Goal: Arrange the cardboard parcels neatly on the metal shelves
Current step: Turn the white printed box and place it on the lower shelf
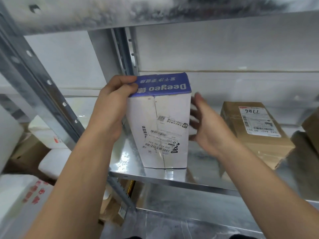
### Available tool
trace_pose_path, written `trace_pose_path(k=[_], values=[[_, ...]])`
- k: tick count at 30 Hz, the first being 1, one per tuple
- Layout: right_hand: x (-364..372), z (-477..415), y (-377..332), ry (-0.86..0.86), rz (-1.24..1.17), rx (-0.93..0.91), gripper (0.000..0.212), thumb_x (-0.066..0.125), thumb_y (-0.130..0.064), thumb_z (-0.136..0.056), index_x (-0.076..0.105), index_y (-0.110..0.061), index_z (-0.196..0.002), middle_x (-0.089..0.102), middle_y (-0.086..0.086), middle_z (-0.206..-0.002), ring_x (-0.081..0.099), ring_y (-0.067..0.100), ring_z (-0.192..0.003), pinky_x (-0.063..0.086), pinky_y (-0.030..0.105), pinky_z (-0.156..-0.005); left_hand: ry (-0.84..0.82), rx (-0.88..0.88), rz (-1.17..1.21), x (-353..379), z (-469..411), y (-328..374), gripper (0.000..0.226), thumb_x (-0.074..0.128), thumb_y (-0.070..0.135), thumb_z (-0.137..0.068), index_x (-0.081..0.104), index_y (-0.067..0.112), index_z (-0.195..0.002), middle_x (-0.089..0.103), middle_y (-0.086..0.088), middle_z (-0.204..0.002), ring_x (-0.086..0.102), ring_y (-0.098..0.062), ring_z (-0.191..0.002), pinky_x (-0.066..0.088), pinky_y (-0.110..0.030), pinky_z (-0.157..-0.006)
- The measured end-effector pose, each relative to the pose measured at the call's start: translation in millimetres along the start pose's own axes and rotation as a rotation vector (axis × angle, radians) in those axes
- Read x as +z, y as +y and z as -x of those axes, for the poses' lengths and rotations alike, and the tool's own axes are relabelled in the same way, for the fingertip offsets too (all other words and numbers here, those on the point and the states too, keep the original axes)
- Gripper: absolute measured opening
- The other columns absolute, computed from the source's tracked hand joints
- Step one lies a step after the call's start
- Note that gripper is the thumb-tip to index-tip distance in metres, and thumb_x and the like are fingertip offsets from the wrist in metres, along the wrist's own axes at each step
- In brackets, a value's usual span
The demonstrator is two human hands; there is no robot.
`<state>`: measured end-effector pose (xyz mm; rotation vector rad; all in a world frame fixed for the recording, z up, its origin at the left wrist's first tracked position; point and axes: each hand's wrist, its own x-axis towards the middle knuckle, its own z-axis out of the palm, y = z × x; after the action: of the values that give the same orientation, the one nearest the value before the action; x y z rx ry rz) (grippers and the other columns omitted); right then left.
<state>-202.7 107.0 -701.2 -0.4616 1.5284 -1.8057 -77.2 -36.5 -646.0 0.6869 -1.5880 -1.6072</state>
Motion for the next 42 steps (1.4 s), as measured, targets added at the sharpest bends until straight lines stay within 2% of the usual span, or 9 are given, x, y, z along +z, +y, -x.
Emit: trace_pose_path(k=[2, 6, 9, 15, 22, 30, 33, 37, 42], values=[[7.7, 1.2, -28.2, -0.013, 0.019, -0.051, 0.036, 0.042, -0.06, -0.101, 0.067, -0.034, -0.105, 0.069, -0.003, -0.113, 0.061, 0.017, -0.111, 0.047, 0.047, -0.09, -0.013, -0.029, 0.044, 1.3, -1.2, 1.3, 0.021, 0.055, 0.007, -0.098, 0.066, 0.023, -0.092, 0.072, 0.006, -0.082, 0.064, -0.006, -0.064, 0.046, -0.016, -0.055], [23.0, -0.8, -60.4, -0.037, 0.147, -0.074, 0.02, 0.057, -0.048, -0.1, 0.065, -0.03, -0.099, 0.073, -0.014, -0.072, 0.068, 0.005, -0.075, 0.052, 0.037, -0.08, -0.039, -0.095, 0.168, 4.6, -4.0, 1.9, 0.023, 0.052, 0.003, -0.098, 0.059, 0.023, -0.089, 0.07, 0.008, -0.074, 0.063, -0.009, -0.061, 0.048, -0.017, -0.053], [27.8, -8.0, -59.1, -0.007, 0.194, -0.071, 0.014, 0.065, -0.034, -0.096, 0.061, -0.027, -0.107, 0.073, -0.006, -0.085, 0.069, 0.01, -0.067, 0.051, 0.031, -0.066, -0.025, -0.091, 0.195, 7.4, -5.6, 0.1, 0.023, 0.051, 0.0, -0.097, 0.058, 0.021, -0.093, 0.069, 0.005, -0.074, 0.063, -0.011, -0.061, 0.05, -0.019, -0.053], [33.5, -10.8, -57.3, 0.023, 0.087, -0.095, 0.021, 0.061, -0.012, -0.096, 0.059, -0.015, -0.116, 0.071, 0.004, -0.086, 0.067, 0.016, -0.06, 0.052, 0.024, -0.05, -0.007, -0.058, 0.137, 8.4, -5.8, -2.9, 0.026, 0.051, -0.003, -0.094, 0.06, 0.021, -0.095, 0.068, -0.005, -0.09, 0.064, -0.018, -0.067, 0.051, -0.023, -0.056], [35.5, -14.7, -55.6, 0.038, 0.023, -0.121, 0.02, 0.062, -0.001, -0.092, 0.059, -0.011, -0.109, 0.071, 0.008, -0.083, 0.069, 0.021, -0.065, 0.058, 0.034, -0.065, -0.035, -0.047, 0.14, 7.1, -5.8, -4.9, 0.025, 0.051, -0.004, -0.095, 0.058, 0.02, -0.097, 0.069, -0.009, -0.092, 0.066, -0.02, -0.067, 0.053, -0.023, -0.052], [32.8, -6.4, -54.5, 0.024, -0.022, -0.096, 0.022, 0.064, -0.009, -0.094, 0.06, -0.013, -0.116, 0.074, 0.012, -0.098, 0.07, 0.022, -0.073, 0.058, 0.03, -0.062, -0.007, -0.064, 0.171, 9.3, 0.5, -2.8, 0.028, 0.052, 0.001, -0.097, 0.059, 0.022, -0.113, 0.069, -0.004, -0.095, 0.066, -0.015, -0.066, 0.055, -0.026, -0.06], [30.7, -1.1, -53.9, -0.009, -0.06, -0.114, 0.02, 0.064, -0.013, -0.097, 0.063, -0.018, -0.116, 0.075, 0.005, -0.088, 0.071, 0.017, -0.068, 0.056, 0.026, -0.059, -0.033, -0.055, 0.212, 7.6, 6.9, 1.7, 0.032, 0.051, 0.003, -0.099, 0.057, 0.024, -0.123, 0.072, 0.0, -0.093, 0.069, -0.013, -0.067, 0.056, -0.024, -0.06], [25.7, 3.0, -51.8, -0.023, -0.061, -0.145, 0.015, 0.063, -0.019, -0.099, 0.063, -0.025, -0.112, 0.077, -0.003, -0.084, 0.071, 0.015, -0.074, 0.056, 0.031, -0.073, -0.075, -0.052, 0.275, 6.9, 11.7, 5.9, 0.03, 0.048, 0.01, -0.101, 0.058, 0.021, -0.128, 0.076, 0.007, -0.084, 0.071, -0.009, -0.071, 0.055, -0.021, -0.061], [19.4, 5.4, -47.1, -0.011, -0.114, -0.117, 0.009, 0.06, -0.016, -0.099, 0.064, -0.021, -0.104, 0.075, 0.003, -0.094, 0.068, 0.019, -0.085, 0.051, 0.038, -0.084, -0.163, -0.044, 0.305, 4.9, 15.8, 10.1, 0.039, 0.044, 0.019, -0.101, 0.061, 0.005, -0.133, 0.073, -0.004, -0.103, 0.069, -0.017, -0.093, 0.056, -0.025, -0.077]])
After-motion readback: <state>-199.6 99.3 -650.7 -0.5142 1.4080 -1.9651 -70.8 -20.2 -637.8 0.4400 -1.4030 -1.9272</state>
